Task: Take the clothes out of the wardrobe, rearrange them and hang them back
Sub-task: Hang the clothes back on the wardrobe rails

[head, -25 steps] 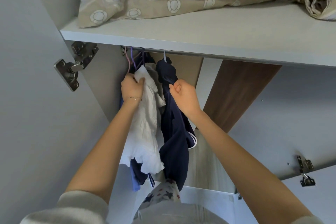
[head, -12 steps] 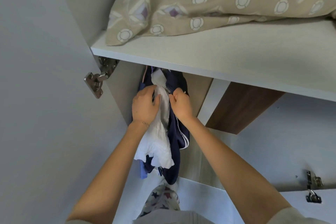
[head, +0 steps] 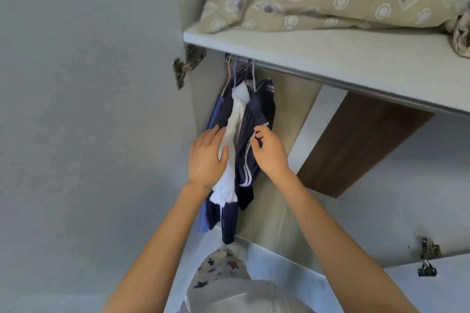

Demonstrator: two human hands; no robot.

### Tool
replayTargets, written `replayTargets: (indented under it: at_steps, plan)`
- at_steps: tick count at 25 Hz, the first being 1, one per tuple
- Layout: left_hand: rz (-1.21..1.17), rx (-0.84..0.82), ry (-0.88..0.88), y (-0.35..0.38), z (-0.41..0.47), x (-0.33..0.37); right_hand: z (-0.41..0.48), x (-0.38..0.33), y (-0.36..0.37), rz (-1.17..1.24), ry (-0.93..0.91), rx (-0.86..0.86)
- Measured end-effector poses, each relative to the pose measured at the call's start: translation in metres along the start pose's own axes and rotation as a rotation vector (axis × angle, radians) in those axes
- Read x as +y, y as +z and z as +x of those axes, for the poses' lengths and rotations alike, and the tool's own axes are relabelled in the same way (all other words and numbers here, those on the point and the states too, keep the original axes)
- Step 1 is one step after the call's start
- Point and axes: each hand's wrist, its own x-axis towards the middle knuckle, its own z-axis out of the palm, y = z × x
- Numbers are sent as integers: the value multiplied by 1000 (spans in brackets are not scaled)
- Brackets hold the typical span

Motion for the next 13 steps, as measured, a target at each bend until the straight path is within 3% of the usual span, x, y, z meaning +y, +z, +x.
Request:
replayTargets:
  at_steps: [6,13]
  plan:
    - [72,100,-137,-52,-143,14,-119,-31,0,-72,-170,-132]
    - [149,160,-419,-134,-307,-2,-247,-108,56,-164,-347,-396]
